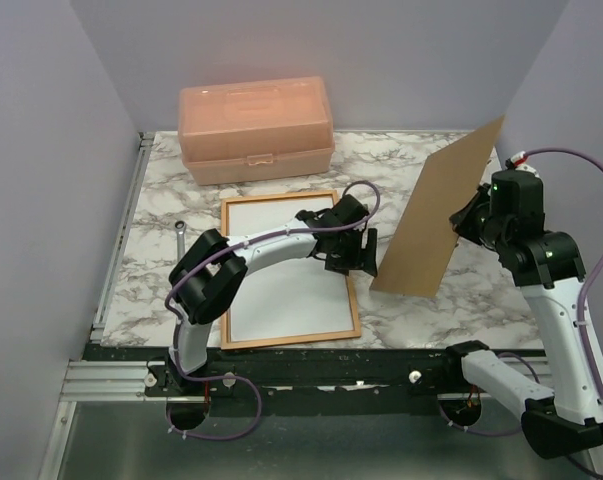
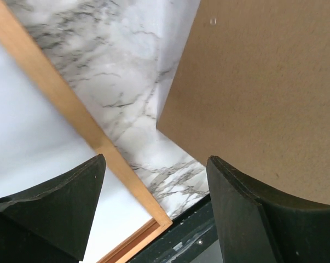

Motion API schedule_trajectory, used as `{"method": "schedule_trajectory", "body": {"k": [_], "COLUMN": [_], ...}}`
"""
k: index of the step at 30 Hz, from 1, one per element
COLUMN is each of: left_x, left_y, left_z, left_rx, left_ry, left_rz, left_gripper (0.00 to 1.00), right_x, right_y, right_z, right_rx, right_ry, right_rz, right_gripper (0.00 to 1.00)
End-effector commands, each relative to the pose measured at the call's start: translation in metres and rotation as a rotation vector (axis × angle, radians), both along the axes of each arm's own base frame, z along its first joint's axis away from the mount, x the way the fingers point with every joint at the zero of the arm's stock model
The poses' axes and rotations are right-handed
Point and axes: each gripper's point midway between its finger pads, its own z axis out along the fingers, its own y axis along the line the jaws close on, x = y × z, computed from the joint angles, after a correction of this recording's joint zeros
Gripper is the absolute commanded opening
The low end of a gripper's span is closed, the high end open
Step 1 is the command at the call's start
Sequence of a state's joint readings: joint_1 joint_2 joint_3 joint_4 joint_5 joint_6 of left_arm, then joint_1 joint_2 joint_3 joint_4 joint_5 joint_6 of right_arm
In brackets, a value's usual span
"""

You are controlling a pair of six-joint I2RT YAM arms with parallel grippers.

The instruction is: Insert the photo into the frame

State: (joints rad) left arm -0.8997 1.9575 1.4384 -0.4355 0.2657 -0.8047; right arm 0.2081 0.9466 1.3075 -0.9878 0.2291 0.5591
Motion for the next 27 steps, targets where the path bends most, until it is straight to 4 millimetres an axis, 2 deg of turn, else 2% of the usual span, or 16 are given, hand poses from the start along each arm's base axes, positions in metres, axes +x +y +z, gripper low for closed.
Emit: {"method": "schedule_trajectory", "body": {"k": [1,4,7,13,21,27], "left_x": [0.015,0.017,0.019,0.024,0.024,0.014], "left_y": [0.028,0.033,0.031,0.014,-0.014,-0.036], "left_z": [0.001,-0.014,-0.023,-0.021,-0.016,-0.016], "left_rx": [0.114,0.154,0.170,0.115,0.046,0.013], "left_ry": [-0.057,-0.035,-0.019,-0.028,-0.010,0.012], "left_rz": [0.066,0.072,0.073,0.050,0.013,-0.029], "left_gripper": [0.77,0.76,0.75,0.72,0.72,0.71], "right_x": [0.008,0.009,0.008,0.003,-0.007,-0.006], "right_y": [0.017,0.019,0.016,0.002,-0.031,-0.035], "right_z": [0.005,-0.006,-0.008,0.007,0.040,0.045], "right_rx": [0.047,0.052,0.040,-0.008,-0.105,-0.119], "right_ry": [-0.003,0.042,0.063,0.050,-0.006,-0.024], "right_rz": [0.075,0.076,0.057,0.011,-0.128,-0.144], "right_gripper": [0.01,0.01,0.00,0.00,0.01,0.00]}}
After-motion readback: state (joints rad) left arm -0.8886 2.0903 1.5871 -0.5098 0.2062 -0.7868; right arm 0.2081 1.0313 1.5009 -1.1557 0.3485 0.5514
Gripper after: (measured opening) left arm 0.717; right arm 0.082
